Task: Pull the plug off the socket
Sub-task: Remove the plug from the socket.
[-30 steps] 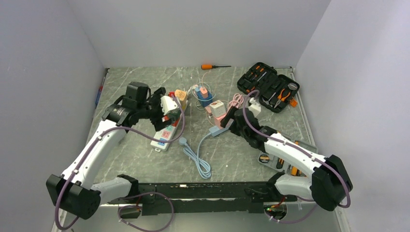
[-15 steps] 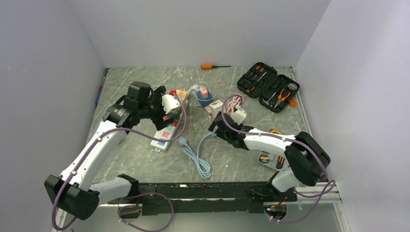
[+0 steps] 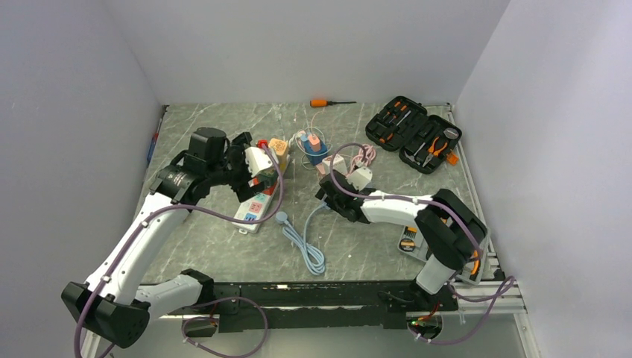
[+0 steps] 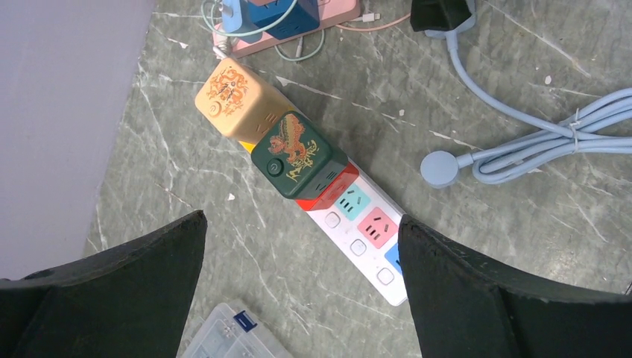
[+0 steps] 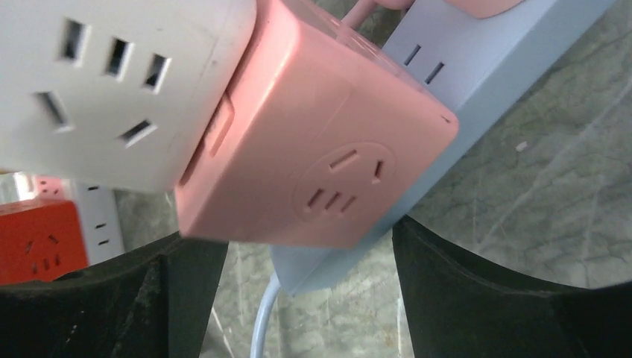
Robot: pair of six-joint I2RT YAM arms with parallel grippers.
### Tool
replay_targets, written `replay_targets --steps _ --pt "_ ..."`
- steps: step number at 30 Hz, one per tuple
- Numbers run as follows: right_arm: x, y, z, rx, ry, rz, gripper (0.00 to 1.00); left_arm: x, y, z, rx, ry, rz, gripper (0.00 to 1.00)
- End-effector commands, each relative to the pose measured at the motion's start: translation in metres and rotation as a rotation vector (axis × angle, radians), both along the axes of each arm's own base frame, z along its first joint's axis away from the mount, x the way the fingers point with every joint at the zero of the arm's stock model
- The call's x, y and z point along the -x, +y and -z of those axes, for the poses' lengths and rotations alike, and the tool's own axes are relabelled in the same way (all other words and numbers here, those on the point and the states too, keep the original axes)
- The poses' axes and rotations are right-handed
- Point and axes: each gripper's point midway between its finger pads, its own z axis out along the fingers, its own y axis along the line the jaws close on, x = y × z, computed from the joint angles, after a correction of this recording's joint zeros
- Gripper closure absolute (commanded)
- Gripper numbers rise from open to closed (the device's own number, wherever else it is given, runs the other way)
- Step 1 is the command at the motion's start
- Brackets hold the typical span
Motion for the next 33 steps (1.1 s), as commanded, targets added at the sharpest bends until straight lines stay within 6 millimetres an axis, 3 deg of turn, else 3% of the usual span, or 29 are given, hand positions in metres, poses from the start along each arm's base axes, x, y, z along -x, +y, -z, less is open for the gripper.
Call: replay_targets --steps 1,7,10,15,19,24,28,33 --pt "-0.017 0.014 0.003 -0.018 -0.016 0.035 0.19 0.004 0.003 -0.018 0.003 -0.053 0.008 0.01" --pt "-0.013 0.007 0.024 0.024 0.018 0.059 0.21 0.009 0.003 -0.018 0.010 -0.050 0.013 0.01" --pt "-0.012 0.004 0.023 0.038 0.015 0.063 0.28 0.009 0.003 -0.016 0.015 -0.040 0.009 0.01" --pt "-0.008 -0.014 0.005 0.065 -0.035 0.078 0.54 0.011 0.004 -0.012 0.012 -0.032 0.008 0.01" --pt "0.000 -0.028 -0.005 0.069 -0.076 0.071 0.68 0.013 0.003 -0.010 0.021 -0.016 0.006 0.01" --pt "0.014 -0.034 -0.020 0.049 -0.128 -0.014 0.91 0.017 0.002 -0.006 0.020 0.001 0.011 0.01" --pt "0.035 -0.044 -0.023 0.057 -0.145 -0.113 1.00 0.023 -0.002 0.000 0.008 0.009 0.055 0.01" --pt "0.051 -0.049 -0.048 0.024 -0.244 -0.222 1.00 0.033 -0.021 0.006 -0.007 0.020 0.161 0.01"
